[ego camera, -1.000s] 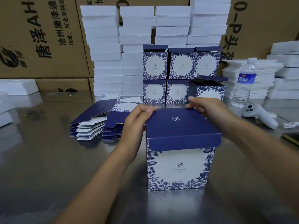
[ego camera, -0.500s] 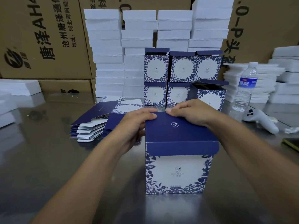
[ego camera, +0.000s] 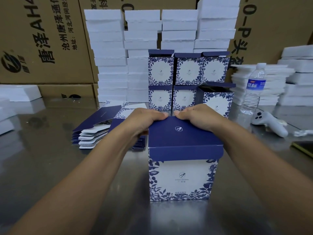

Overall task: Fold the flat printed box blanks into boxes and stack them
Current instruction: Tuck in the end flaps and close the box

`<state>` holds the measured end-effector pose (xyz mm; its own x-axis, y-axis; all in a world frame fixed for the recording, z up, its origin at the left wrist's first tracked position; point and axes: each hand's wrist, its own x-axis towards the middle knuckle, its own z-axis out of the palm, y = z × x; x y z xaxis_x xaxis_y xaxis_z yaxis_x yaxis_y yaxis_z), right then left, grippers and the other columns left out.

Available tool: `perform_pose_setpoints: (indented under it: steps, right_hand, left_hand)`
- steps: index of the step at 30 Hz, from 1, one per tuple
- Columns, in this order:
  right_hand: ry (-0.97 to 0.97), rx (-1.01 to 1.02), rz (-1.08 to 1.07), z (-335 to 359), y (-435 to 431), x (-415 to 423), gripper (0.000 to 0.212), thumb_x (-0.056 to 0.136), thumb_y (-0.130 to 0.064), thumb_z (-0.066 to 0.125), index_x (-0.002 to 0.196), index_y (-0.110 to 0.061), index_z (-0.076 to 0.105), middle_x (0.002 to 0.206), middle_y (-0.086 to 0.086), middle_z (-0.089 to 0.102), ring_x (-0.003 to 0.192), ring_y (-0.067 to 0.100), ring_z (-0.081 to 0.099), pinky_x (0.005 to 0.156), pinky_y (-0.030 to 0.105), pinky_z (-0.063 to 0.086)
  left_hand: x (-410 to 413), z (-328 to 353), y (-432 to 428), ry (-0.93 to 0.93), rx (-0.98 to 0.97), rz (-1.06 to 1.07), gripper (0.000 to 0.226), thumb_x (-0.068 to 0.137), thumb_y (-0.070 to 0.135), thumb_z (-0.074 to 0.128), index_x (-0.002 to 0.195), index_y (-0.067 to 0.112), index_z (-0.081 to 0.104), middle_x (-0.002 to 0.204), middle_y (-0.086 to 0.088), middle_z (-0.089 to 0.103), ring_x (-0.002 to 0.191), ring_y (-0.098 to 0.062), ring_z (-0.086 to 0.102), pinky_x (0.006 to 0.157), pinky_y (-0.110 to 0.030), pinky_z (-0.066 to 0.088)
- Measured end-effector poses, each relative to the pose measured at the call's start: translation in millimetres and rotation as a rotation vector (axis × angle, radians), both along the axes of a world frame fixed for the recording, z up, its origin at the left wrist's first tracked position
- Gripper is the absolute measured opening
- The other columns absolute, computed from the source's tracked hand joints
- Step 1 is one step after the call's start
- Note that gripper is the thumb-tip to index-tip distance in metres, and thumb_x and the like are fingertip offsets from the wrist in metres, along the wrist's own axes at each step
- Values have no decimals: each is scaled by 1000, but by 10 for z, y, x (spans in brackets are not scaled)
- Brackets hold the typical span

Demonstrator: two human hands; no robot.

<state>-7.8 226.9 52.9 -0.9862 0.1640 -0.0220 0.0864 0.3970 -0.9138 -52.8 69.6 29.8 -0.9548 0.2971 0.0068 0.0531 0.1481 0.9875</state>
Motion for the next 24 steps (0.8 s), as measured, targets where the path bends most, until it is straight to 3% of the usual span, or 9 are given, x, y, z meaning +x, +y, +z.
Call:
perform_pose_setpoints:
  steps: [3, 7, 10, 12, 16, 19, 22, 24]
  right_hand:
    - [-7, 19, -12, 9, -13, -4, 23, 87, -33, 66, 77, -13, 69, 51, -5, 66, 36, 6, 58, 32, 9, 34]
    - [-16, 48, -58, 5, -23, -5, 30, 85, -38, 67, 91, -9, 71, 68, 1, 68, 36, 7, 58, 31, 10, 33]
    - [-12, 67, -141, -5, -21, -7, 39, 83, -40, 68, 100, -5, 70, 68, 1, 65, 40, 12, 58, 28, 10, 31]
    - [-2, 114, -170, -4, -21, -7, 42, 85, -41, 65, 101, -3, 68, 68, 0, 60, 48, 12, 55, 27, 11, 30]
    - [1, 116, -162, 7, -28, 8, 38, 87, -41, 63, 96, -5, 68, 67, -2, 59, 51, 10, 54, 26, 10, 29]
    - [-17, 88, -176, 12, -27, 39, 38, 86, -42, 64, 93, -5, 66, 65, 0, 60, 42, 9, 55, 26, 10, 28]
    - [-20, -89, -190, -12, 11, 98, 30, 87, -34, 66, 85, -5, 62, 50, 1, 61, 27, 8, 51, 25, 10, 27]
    - [7, -254, -203, -56, 39, 164, 25, 88, -28, 66, 74, -7, 60, 37, -2, 55, 25, 8, 48, 28, 10, 30]
  left_hand:
    - [39, -38, -6, -6, 24, 46, 10, 82, 25, 70, 80, 15, 72, 91, -13, 72, 78, -24, 62, 80, -35, 47]
    - [51, -95, -53, 28, 94, 117, 15, 87, 23, 65, 81, 10, 64, 79, -10, 63, 70, -22, 56, 70, -29, 44]
    - [61, -134, -109, 76, 91, 128, 18, 91, 25, 61, 80, 11, 56, 58, -2, 56, 49, -15, 49, 48, -14, 37]
    - [72, -137, -115, 93, 70, 146, 24, 92, 25, 60, 73, 13, 52, 49, 2, 51, 42, -11, 43, 40, -13, 33]
    - [93, -128, -86, 108, 72, 173, 33, 92, 25, 59, 64, 14, 47, 54, -1, 48, 47, -14, 41, 47, -21, 33]
    - [122, -127, -86, 117, 74, 179, 37, 93, 26, 59, 58, 16, 48, 49, 2, 51, 45, -12, 44, 44, -16, 35]
    - [177, -143, -92, 105, 106, 174, 38, 94, 27, 57, 59, 13, 53, 51, 1, 56, 49, -15, 48, 47, -16, 37]
    - [210, -172, -83, 97, 132, 188, 32, 96, 30, 54, 73, 7, 55, 67, -10, 55, 62, -20, 47, 59, -24, 36]
